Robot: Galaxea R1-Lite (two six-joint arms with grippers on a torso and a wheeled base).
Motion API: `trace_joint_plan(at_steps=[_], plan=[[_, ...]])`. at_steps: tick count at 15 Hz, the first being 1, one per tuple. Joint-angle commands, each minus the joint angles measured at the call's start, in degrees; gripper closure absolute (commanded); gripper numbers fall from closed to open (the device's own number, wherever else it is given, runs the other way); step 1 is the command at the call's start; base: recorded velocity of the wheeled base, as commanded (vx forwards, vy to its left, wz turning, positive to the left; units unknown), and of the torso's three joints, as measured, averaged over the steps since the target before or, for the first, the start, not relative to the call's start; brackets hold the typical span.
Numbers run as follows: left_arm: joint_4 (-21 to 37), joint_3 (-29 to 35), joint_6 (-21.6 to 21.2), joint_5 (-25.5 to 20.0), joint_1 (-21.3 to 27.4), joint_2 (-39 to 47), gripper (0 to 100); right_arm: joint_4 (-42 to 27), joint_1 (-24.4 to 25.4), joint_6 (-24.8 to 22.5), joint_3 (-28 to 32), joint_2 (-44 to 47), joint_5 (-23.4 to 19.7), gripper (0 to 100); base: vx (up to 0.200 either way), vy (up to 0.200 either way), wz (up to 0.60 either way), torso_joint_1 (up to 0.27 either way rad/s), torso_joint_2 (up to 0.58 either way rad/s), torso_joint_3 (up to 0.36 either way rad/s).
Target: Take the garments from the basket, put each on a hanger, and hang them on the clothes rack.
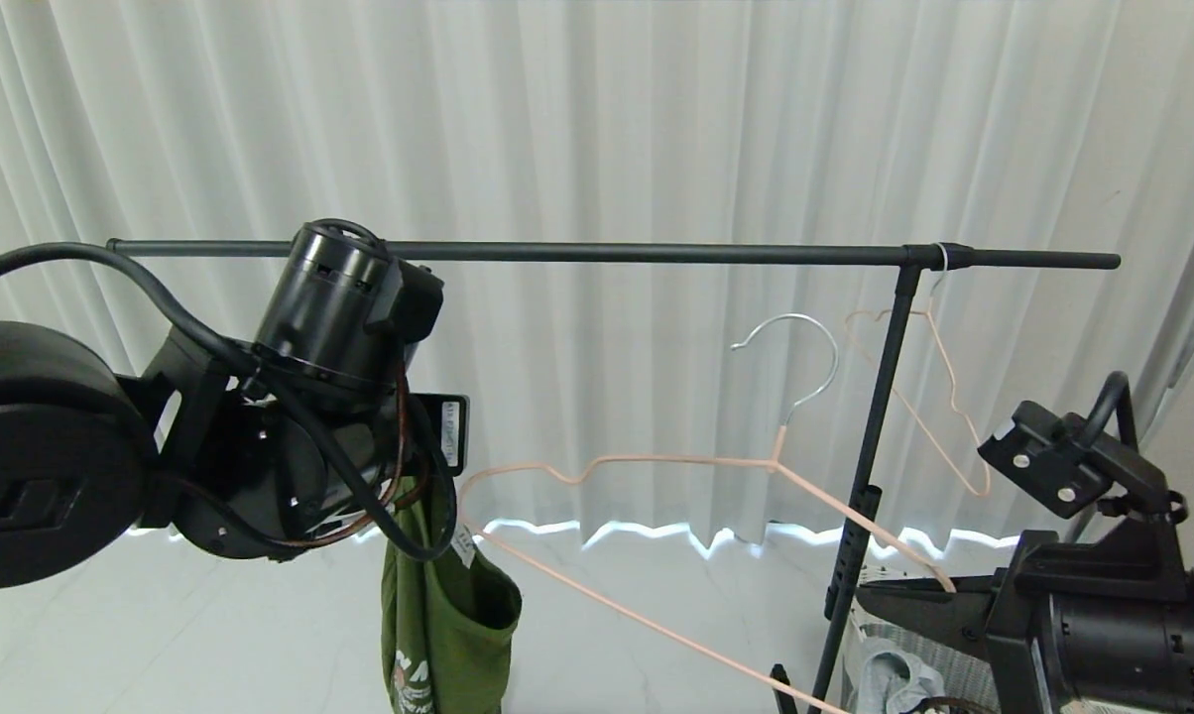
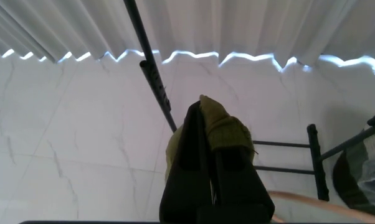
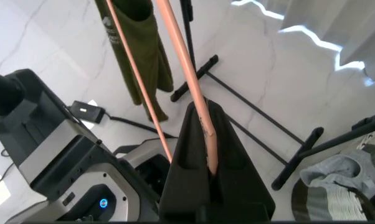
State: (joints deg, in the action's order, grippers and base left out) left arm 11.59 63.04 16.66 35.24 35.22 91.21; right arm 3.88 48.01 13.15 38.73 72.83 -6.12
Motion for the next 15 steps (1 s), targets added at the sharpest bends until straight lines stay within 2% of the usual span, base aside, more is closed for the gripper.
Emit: trace_joint_plan(at_steps=[1, 9, 15], plan=[[0.10, 0.07, 0.03, 0.00, 0.20, -0.33, 100, 0.34, 0.07, -0.06, 0.21, -0.40, -0.03, 100, 0.000, 0.000, 0.00, 0.000, 0.00, 0.000], [0.10, 0.16, 0.03, 0.18, 1.08, -0.51, 100, 5.44, 1.56, 0.56, 2.14, 6.27, 0.58, 100, 0.000, 0.000, 0.00, 0.000, 0.00, 0.000], [0.10, 0.07, 0.03, 3.17, 1.26, -0.33, 100, 6.93, 1.48, 2.32, 2.40, 7.07, 4.71, 100, 0.000, 0.000, 0.00, 0.000, 0.00, 0.000]])
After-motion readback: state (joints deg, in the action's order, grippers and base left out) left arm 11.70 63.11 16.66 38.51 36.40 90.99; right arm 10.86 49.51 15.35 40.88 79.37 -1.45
